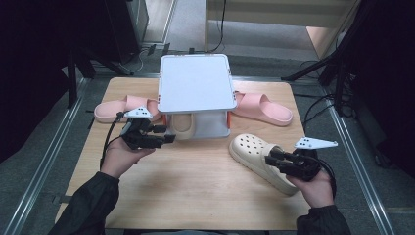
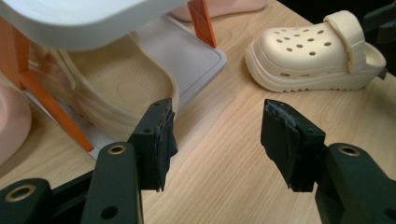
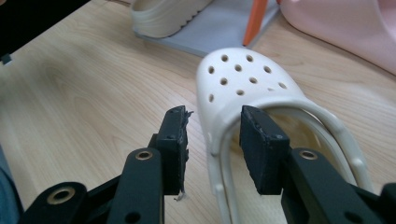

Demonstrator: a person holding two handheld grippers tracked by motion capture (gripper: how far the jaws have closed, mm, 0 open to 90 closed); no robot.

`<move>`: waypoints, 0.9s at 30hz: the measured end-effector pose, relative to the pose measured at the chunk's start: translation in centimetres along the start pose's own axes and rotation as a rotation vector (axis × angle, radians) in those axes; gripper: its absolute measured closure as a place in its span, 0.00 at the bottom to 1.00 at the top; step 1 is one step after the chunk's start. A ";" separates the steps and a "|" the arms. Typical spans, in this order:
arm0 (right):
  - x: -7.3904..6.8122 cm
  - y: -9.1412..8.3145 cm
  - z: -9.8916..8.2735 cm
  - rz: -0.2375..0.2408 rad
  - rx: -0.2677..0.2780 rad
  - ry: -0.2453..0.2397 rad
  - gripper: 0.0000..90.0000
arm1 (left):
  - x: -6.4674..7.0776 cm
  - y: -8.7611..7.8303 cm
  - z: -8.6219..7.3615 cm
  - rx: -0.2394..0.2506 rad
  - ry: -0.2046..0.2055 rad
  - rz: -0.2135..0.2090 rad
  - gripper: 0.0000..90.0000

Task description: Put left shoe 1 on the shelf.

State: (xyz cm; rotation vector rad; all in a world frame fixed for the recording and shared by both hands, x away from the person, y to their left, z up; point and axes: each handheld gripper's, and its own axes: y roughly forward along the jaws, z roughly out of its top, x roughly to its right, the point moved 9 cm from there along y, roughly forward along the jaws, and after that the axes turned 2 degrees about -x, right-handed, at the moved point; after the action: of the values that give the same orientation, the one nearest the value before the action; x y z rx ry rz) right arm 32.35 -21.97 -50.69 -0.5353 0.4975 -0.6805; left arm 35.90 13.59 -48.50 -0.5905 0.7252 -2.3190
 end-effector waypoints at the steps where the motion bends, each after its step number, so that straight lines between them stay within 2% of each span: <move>1: 0.1 0.0 -0.1 -0.004 -0.002 0.008 0.69 | 0.0 0.1 -0.1 0.001 -0.001 -0.003 0.49; 6: 0.2 1.0 -0.8 -0.004 -0.031 0.013 0.65 | 0.3 0.6 -0.9 -0.011 0.003 -0.006 0.47; 9: 0.3 1.4 -0.8 -0.019 -0.021 0.013 0.65 | 0.6 0.6 -0.9 0.000 0.006 -0.008 0.46; 11: 0.7 1.8 -1.1 -0.034 -0.053 0.033 0.65 | 0.6 0.7 -0.9 0.002 -0.003 -0.008 0.45; 13: 0.9 2.4 -1.6 -0.049 -0.093 0.027 0.65 | 0.5 0.8 -1.0 -0.002 -0.006 -0.003 0.45; 17: 0.9 3.5 -2.0 -0.029 -0.139 0.034 0.78 | 0.4 0.8 -1.0 0.007 -0.006 -0.002 0.45; 19: 0.6 3.8 -1.8 -0.004 -0.138 0.037 0.85 | 0.4 0.8 -1.0 0.006 -0.008 0.002 0.46; 22: 0.6 3.9 -1.6 0.012 -0.139 0.042 0.86 | 0.3 0.8 -1.1 -0.005 -0.030 -0.001 0.47; 24: 0.6 3.9 -1.4 0.002 -0.131 0.031 0.87 | 0.3 0.7 -1.1 -0.004 -0.038 -0.004 0.47; 27: 0.6 3.7 -1.1 -0.004 -0.124 0.052 0.87 | 0.3 0.8 -1.0 -0.001 -0.037 -0.003 0.47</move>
State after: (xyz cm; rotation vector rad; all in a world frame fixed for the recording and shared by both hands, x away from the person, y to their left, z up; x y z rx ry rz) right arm 33.80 -20.35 -53.89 -0.6365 0.5898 -0.6713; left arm 35.41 13.23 -49.68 -0.6335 0.7086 -2.3046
